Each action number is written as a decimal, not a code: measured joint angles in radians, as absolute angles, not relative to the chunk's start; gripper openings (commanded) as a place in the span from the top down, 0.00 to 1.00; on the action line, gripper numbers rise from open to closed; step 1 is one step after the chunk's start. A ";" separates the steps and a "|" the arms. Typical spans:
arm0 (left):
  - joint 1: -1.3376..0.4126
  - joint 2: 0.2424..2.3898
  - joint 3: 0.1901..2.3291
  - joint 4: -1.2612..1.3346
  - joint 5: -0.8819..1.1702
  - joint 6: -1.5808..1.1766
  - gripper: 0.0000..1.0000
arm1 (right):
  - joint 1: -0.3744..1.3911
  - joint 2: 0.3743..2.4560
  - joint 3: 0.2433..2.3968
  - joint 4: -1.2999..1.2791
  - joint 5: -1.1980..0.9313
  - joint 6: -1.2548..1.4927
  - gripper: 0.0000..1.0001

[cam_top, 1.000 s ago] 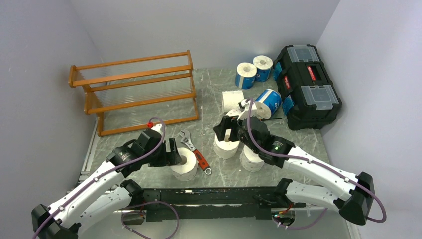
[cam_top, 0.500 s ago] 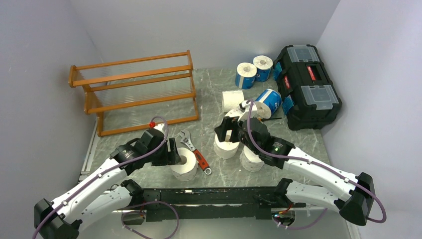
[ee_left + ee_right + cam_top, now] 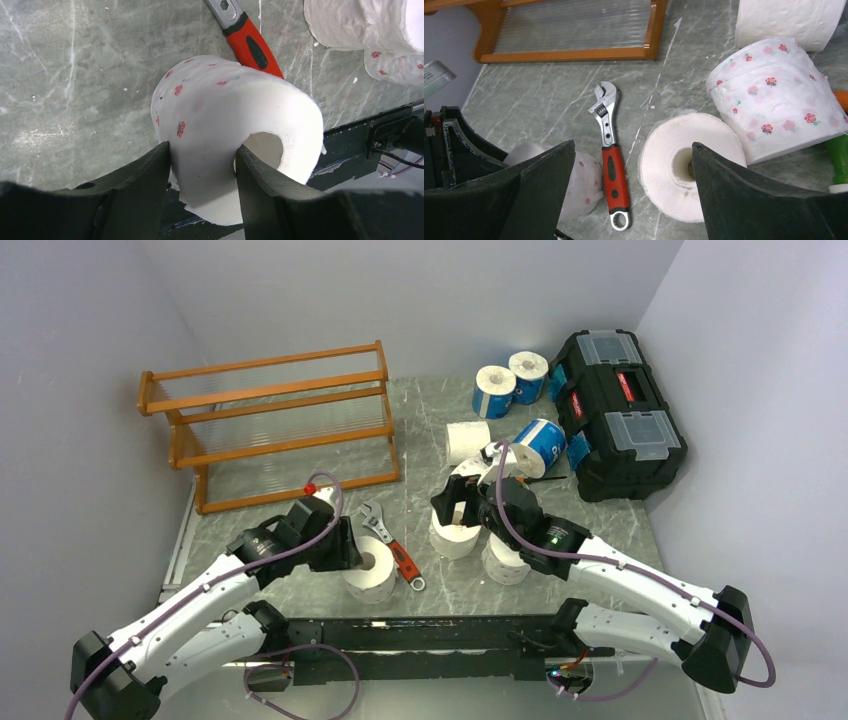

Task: Place and organize the paper towels onto the shelf
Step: Pick up the paper towel from the center of the board.

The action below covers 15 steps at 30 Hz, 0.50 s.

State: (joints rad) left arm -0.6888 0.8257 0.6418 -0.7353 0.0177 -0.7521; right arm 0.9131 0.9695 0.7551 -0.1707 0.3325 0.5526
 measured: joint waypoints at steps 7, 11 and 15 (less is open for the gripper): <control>-0.689 0.831 0.642 -0.719 0.018 -0.748 0.58 | 0.913 0.970 0.755 -0.171 0.333 0.550 0.11; -0.689 0.828 0.642 -0.720 0.017 -0.745 0.69 | 0.913 0.974 0.755 -0.171 0.335 0.550 0.11; -0.689 0.828 0.642 -0.720 0.017 -0.745 0.77 | 0.913 0.977 0.755 -0.171 0.336 0.550 0.11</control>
State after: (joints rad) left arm -0.6888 0.8276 0.6418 -0.7200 0.0174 -0.7448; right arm 0.9131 0.9771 0.7551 -0.1707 0.3363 0.5495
